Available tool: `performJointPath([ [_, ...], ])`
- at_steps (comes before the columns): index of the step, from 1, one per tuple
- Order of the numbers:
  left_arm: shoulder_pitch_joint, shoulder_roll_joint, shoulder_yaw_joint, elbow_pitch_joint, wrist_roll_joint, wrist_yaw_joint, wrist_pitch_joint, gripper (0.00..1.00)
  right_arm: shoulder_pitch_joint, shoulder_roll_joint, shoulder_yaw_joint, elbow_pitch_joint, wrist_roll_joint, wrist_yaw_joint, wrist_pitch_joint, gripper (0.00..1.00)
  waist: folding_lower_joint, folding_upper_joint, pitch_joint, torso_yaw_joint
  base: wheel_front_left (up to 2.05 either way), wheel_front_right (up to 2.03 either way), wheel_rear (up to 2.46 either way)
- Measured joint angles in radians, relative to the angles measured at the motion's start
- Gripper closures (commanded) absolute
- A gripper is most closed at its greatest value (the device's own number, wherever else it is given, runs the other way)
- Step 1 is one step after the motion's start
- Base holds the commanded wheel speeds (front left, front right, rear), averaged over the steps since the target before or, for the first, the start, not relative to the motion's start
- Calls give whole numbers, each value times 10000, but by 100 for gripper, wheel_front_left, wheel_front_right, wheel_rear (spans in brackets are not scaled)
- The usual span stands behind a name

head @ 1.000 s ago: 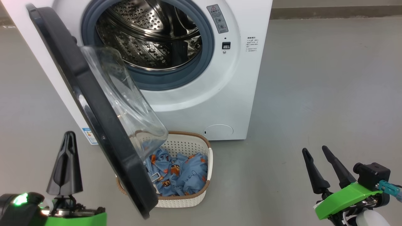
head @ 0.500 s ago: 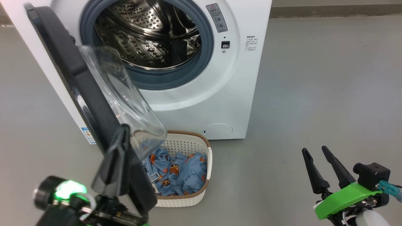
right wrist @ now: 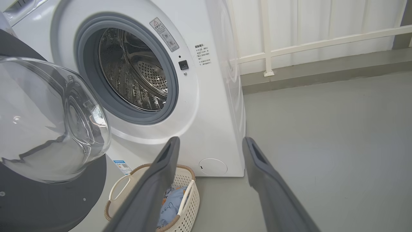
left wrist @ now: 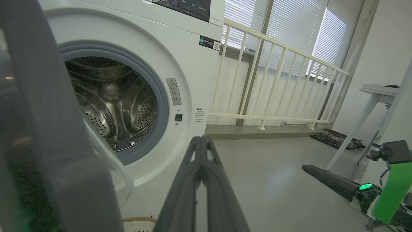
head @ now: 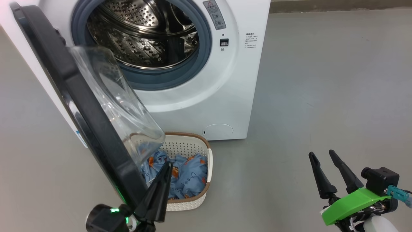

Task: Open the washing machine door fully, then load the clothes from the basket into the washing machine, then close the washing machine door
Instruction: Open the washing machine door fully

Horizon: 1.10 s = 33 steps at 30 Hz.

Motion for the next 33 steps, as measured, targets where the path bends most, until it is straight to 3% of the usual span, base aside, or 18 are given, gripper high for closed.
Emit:
performJointPath([
  [16,-428,-2,-42,2587,-1026,48,-508,100,-12,27,-29,4,13,0,0,0,0,0,187,-14,0,0,0],
  [33,-380,-140,297,2987,-1131,69,-600,100,-12,61,-35,79,13,0,-2,0,0,0,184,270,0,0,0],
])
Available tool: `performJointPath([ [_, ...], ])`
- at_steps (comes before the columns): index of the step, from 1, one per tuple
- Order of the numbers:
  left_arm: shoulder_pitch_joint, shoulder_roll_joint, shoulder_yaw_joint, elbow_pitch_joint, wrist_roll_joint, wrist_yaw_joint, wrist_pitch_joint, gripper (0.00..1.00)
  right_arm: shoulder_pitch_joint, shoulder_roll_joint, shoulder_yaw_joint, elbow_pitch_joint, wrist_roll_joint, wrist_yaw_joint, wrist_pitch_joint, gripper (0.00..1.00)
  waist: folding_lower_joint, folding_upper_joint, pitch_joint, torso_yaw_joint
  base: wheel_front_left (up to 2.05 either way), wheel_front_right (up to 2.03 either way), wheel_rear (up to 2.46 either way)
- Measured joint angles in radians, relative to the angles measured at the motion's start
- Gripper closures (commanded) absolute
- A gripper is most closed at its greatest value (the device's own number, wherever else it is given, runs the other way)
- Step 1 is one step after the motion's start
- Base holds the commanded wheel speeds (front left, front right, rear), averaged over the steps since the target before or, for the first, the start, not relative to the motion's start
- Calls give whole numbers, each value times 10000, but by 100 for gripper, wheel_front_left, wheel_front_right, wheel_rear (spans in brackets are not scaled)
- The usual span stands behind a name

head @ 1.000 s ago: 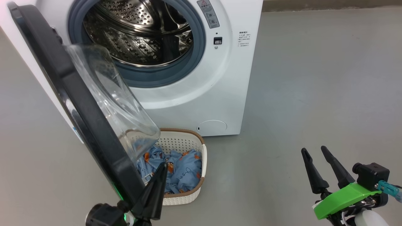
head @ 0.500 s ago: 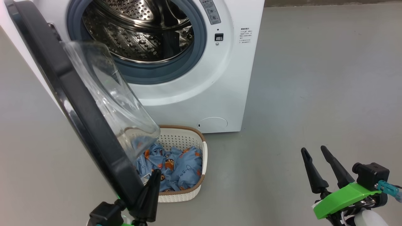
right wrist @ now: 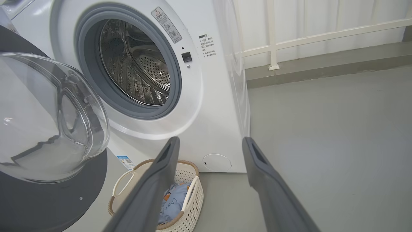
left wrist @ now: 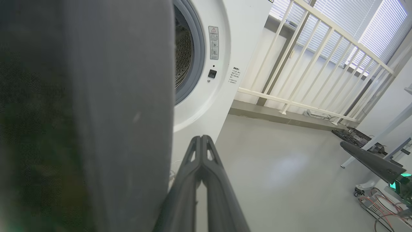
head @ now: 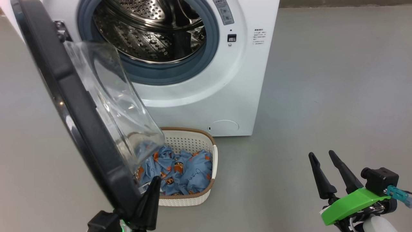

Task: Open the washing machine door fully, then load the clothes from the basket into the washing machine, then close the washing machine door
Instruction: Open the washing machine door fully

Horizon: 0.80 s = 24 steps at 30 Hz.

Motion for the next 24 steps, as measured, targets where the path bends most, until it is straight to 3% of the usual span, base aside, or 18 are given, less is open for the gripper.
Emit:
performJointPath([
  [9,372,286,385,-336,100,86,-2,100,4,0,15,63,0,0,0,0,0,0,-143,486,0,0,0],
  [24,761,725,849,-855,136,598,184,100,111,69,-21,86,12,0,0,0,0,0,-268,1478,0,0,0],
])
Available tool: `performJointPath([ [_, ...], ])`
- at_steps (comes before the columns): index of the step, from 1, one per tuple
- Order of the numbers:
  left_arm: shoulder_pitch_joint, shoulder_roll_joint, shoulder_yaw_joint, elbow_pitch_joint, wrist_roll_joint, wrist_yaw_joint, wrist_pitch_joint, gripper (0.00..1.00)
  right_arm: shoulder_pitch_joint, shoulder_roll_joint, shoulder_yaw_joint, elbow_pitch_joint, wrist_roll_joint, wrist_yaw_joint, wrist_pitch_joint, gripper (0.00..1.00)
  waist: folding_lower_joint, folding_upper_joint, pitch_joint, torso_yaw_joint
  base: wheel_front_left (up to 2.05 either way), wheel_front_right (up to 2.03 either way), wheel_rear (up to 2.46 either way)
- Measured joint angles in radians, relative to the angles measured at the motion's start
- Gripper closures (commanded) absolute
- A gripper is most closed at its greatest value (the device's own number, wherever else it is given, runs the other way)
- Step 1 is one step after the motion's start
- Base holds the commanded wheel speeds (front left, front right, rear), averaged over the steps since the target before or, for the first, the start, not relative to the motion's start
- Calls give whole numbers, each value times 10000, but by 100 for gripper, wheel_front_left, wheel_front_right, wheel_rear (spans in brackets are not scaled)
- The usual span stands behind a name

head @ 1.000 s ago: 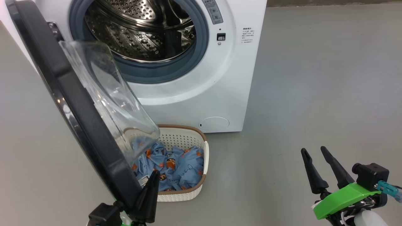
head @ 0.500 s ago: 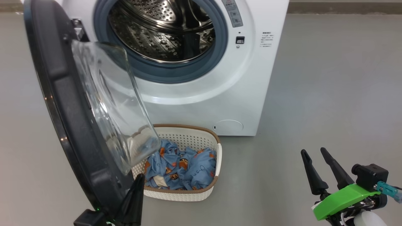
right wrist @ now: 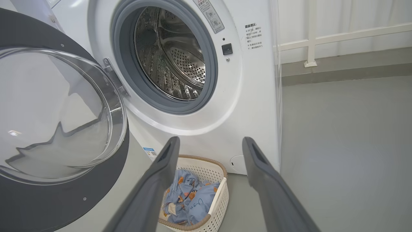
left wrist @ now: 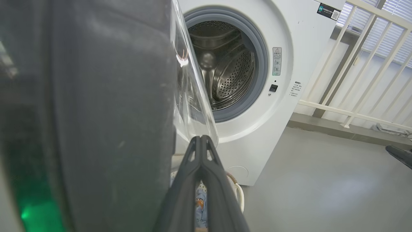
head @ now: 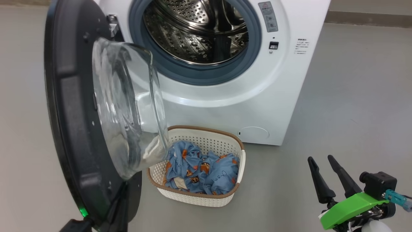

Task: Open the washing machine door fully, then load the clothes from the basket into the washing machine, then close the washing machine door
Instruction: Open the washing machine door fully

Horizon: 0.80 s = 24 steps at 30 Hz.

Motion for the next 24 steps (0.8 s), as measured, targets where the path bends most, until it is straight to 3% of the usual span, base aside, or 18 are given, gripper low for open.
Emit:
performJointPath([
  [12,-88,431,669,-318,-433,347,823,100,111,169,-217,-17,-2,0,2,0,0,0,204,610,0,0,0],
  [24,-881,1064,1306,339,-874,355,1429,100,101,347,-303,-104,-12,0,0,0,0,0,534,1190,0,0,0],
])
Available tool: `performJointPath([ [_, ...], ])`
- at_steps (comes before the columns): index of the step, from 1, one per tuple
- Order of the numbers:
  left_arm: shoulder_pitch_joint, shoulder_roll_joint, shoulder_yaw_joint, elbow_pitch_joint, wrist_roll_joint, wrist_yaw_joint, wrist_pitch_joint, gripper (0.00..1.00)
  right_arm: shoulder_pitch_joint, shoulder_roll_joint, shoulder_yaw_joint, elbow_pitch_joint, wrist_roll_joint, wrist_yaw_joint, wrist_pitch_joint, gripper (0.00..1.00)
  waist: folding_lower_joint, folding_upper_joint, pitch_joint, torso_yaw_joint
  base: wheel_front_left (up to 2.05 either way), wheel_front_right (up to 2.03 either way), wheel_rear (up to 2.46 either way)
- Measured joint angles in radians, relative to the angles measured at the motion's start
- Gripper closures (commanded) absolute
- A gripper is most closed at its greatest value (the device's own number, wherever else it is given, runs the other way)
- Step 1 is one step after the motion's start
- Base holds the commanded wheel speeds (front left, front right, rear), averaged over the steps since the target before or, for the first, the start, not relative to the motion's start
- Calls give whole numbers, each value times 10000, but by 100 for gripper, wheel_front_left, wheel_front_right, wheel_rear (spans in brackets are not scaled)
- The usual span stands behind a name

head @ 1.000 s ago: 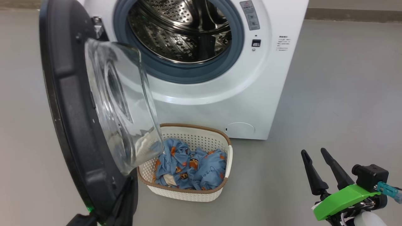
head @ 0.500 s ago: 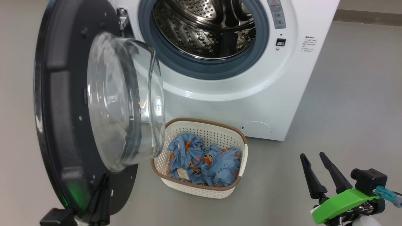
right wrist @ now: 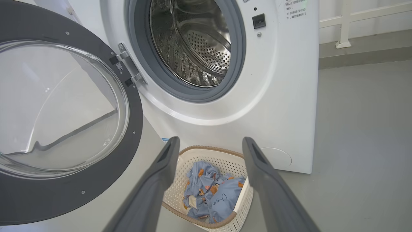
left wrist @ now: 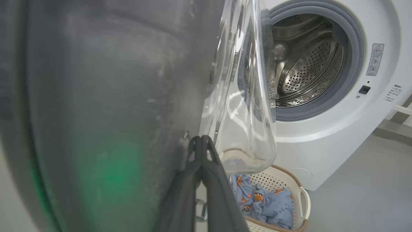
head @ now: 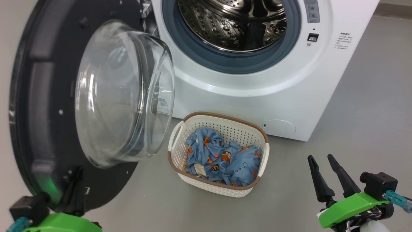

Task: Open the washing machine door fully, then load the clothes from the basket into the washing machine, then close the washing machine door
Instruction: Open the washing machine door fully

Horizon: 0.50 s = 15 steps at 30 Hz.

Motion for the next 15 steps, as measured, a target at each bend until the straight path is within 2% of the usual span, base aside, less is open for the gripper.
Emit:
performJointPath([
  [15,-1282,1177,675,1651,-341,-291,257,100,-268,123,-75,-67,0,0,0,0,1,0,502,446,0,0,0],
])
